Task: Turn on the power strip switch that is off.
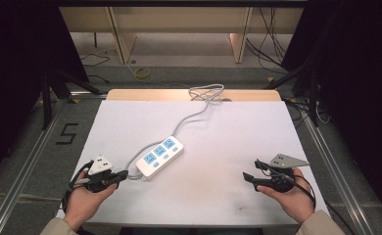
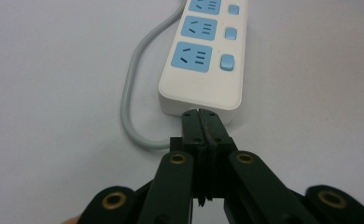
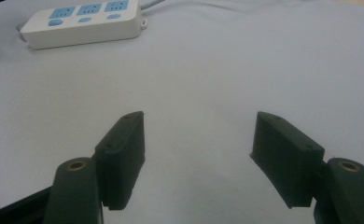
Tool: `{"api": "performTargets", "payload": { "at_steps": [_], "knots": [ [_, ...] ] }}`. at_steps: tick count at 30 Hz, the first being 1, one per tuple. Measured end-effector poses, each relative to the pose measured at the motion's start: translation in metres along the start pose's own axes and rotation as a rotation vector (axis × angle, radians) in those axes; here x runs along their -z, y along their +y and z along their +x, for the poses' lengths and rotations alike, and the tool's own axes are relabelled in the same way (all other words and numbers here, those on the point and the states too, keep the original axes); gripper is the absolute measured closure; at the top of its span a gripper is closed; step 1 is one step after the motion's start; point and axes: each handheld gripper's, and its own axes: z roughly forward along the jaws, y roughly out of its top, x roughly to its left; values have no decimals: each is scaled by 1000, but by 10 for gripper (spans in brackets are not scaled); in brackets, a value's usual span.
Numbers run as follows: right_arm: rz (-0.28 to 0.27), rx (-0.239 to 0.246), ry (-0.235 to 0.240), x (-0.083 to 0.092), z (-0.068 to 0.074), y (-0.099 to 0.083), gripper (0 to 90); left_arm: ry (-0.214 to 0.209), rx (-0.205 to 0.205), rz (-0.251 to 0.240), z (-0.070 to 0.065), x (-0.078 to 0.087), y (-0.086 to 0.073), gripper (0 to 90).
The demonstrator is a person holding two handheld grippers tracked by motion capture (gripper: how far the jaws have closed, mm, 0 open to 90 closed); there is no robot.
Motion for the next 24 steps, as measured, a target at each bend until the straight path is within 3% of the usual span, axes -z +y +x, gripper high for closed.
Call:
{"api": "performTargets", "payload": {
  "at_steps": [24],
  "knots": [
    [10,-13,6,-4,0,1,346,-12,-13,21,-10,-9,19,897]
  ]
}}
